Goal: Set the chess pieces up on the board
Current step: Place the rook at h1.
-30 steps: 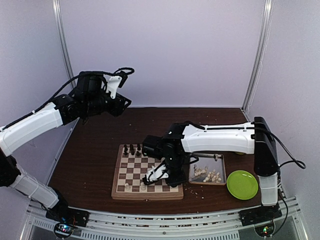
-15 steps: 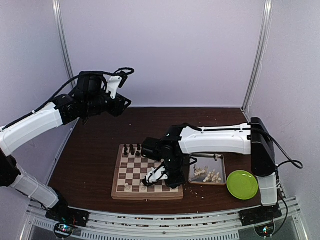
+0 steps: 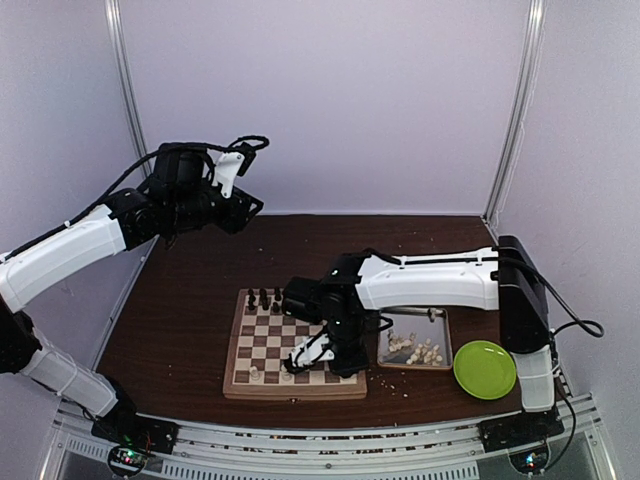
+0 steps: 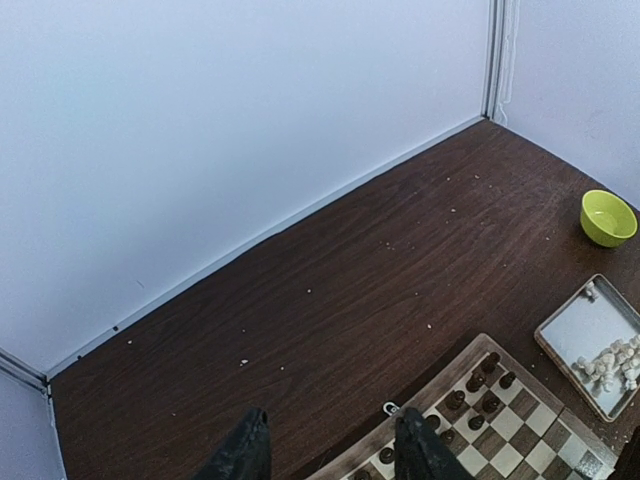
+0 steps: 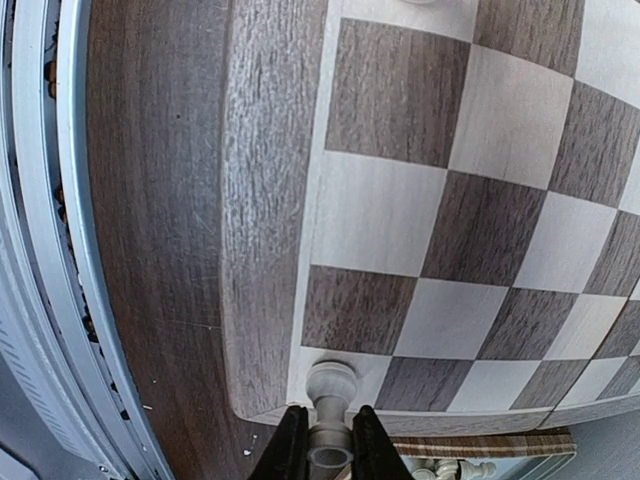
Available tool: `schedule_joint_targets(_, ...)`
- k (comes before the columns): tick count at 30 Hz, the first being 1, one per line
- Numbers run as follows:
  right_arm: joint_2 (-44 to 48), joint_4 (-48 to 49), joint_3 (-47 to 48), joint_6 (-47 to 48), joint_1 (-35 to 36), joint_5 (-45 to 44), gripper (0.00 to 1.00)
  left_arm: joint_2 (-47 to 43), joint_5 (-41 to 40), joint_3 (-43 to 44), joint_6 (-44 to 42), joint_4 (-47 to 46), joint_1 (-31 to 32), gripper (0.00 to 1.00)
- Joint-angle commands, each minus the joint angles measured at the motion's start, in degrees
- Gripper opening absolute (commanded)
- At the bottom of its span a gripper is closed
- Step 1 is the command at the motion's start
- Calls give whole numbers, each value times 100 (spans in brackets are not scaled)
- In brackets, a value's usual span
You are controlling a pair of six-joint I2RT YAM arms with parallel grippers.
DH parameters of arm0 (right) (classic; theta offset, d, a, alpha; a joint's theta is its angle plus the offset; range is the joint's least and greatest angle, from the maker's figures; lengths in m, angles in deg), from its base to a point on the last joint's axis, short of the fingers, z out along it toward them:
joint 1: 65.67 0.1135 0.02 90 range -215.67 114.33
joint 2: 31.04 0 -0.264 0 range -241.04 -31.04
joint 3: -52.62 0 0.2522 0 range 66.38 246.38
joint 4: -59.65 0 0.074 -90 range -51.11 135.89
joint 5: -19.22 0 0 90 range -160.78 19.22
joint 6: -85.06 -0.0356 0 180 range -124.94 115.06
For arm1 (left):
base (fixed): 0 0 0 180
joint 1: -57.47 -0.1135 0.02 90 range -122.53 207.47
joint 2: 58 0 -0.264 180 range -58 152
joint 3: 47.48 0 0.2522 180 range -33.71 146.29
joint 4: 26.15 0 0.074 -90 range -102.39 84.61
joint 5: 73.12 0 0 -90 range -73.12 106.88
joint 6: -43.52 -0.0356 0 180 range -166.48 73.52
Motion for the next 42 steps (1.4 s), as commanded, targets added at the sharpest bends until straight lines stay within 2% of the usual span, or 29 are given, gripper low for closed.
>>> schedule_joint_targets(1,37,55,-94,-74,28,-33,16,38,121,159,4,-92,-16,43)
schedule_joint_targets(23,69,25,-183,-65,2,-260,12,100,204,177,26,-69,-15,43)
schedule_joint_targets(32,163,35,-129,-105,-5,-237,27,130,233,186,34,-68,-16,44)
schedule_joint_targets(36,576,56,-268,-143,-25,-229,36,140,238,186,38,-68,-20,44)
schedule_joint_targets(42,1494,76,-694,-229,-495,-42,42,185,301,190,47,-52,-16,44)
